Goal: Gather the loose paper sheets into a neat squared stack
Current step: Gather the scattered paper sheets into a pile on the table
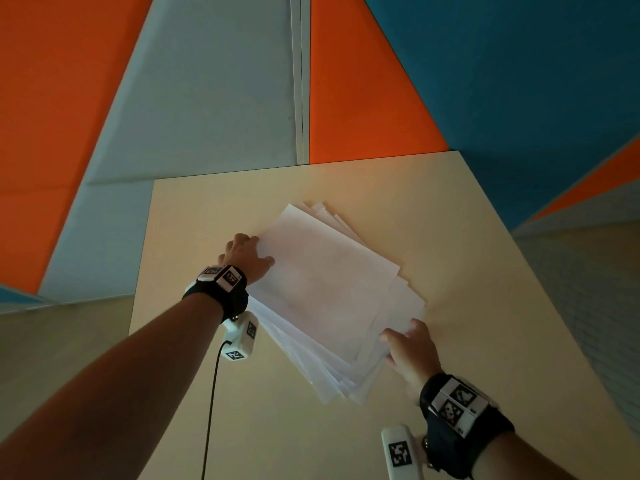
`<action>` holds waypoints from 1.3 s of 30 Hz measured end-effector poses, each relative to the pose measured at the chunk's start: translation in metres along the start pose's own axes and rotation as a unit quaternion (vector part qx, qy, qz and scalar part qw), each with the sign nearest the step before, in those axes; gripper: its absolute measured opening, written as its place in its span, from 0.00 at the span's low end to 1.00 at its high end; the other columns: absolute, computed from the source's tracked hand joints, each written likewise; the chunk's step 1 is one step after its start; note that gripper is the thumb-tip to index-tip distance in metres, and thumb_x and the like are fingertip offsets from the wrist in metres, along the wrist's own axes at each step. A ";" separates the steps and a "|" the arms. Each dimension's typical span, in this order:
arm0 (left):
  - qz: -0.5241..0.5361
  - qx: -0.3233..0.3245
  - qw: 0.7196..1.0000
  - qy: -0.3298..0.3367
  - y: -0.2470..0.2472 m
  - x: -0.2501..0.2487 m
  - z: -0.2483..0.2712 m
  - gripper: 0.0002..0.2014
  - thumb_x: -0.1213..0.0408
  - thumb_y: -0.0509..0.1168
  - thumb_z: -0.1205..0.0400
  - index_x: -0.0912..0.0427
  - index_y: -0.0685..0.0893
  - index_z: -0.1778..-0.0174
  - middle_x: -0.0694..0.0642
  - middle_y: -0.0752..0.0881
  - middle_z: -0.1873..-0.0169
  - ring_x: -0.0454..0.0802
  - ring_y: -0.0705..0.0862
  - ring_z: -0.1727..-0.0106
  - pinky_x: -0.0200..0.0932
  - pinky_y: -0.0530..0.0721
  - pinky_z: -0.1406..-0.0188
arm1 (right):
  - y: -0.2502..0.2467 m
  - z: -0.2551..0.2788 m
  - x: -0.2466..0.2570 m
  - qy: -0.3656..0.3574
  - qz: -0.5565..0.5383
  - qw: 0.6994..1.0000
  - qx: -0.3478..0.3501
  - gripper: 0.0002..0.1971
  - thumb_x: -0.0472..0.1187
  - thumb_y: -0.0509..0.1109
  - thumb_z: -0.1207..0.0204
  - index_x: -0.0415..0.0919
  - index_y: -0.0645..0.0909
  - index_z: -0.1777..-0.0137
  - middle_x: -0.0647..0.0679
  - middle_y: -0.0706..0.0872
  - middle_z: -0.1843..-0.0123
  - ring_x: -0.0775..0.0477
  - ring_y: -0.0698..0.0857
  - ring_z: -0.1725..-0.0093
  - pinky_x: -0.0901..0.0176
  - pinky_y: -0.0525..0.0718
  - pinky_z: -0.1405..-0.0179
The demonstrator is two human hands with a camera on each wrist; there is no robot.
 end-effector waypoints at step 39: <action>0.611 0.045 0.726 -0.313 0.076 0.006 0.137 0.18 0.61 0.66 0.29 0.66 0.76 0.45 0.67 0.84 0.55 0.70 0.83 0.52 0.56 0.80 0.45 | 0.046 -0.054 0.141 -0.187 0.477 0.859 -0.004 0.25 0.45 0.68 0.29 0.38 0.76 0.32 0.37 0.75 0.31 0.32 0.78 0.32 0.43 0.78 0.33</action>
Point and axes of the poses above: each hand's wrist, its own z-axis away from the middle knuckle, its own y-axis out of the palm, x = y × z, the point moved 10 cm from there along -z, towards the middle knuckle
